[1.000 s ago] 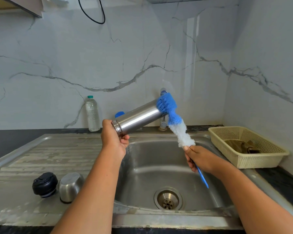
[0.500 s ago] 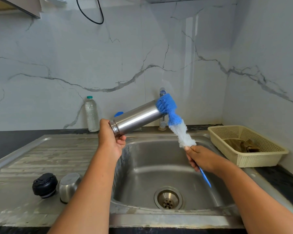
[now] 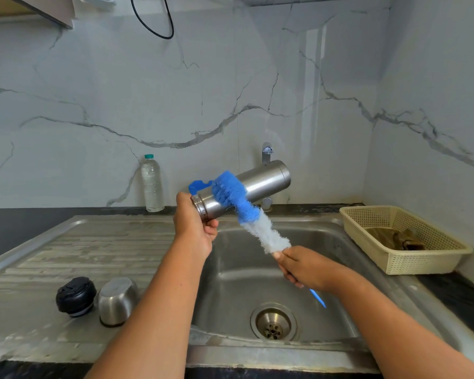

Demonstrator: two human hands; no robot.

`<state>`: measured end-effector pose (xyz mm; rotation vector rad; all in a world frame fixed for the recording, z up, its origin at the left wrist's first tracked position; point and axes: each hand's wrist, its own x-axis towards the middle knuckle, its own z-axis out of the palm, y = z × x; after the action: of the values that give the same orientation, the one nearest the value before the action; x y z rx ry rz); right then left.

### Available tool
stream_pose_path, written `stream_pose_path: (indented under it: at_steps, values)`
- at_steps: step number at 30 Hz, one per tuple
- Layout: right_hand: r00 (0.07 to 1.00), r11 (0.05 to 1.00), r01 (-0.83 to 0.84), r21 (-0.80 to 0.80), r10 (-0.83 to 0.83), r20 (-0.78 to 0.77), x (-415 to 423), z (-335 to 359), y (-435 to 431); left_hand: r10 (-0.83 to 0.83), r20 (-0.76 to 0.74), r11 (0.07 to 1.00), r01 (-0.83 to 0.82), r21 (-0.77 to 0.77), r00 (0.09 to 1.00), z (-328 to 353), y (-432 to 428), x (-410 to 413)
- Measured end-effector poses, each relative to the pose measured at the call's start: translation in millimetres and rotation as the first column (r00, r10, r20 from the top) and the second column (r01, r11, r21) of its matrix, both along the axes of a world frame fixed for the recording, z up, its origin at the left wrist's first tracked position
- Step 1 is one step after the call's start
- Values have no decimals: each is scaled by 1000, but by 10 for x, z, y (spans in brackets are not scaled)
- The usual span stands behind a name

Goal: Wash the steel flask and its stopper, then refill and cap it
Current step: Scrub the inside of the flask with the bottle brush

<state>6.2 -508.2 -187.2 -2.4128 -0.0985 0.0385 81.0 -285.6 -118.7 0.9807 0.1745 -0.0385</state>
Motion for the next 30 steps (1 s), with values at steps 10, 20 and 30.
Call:
stream_pose_path:
  at_steps: [10,20,30]
  values:
    - [998,989,-30,-146,38,53,57,-11,173,12,-22,1000,-12,5,1000,3,-17,-16]
    - [999,981,12,-192,-2,50,75,-75,50,-29,-92,999,25,-43,995,7,-5,22]
    - [995,983,88,-161,-80,55,64,-45,-96,-67,-103,991,54,-123,992,-10,-10,46]
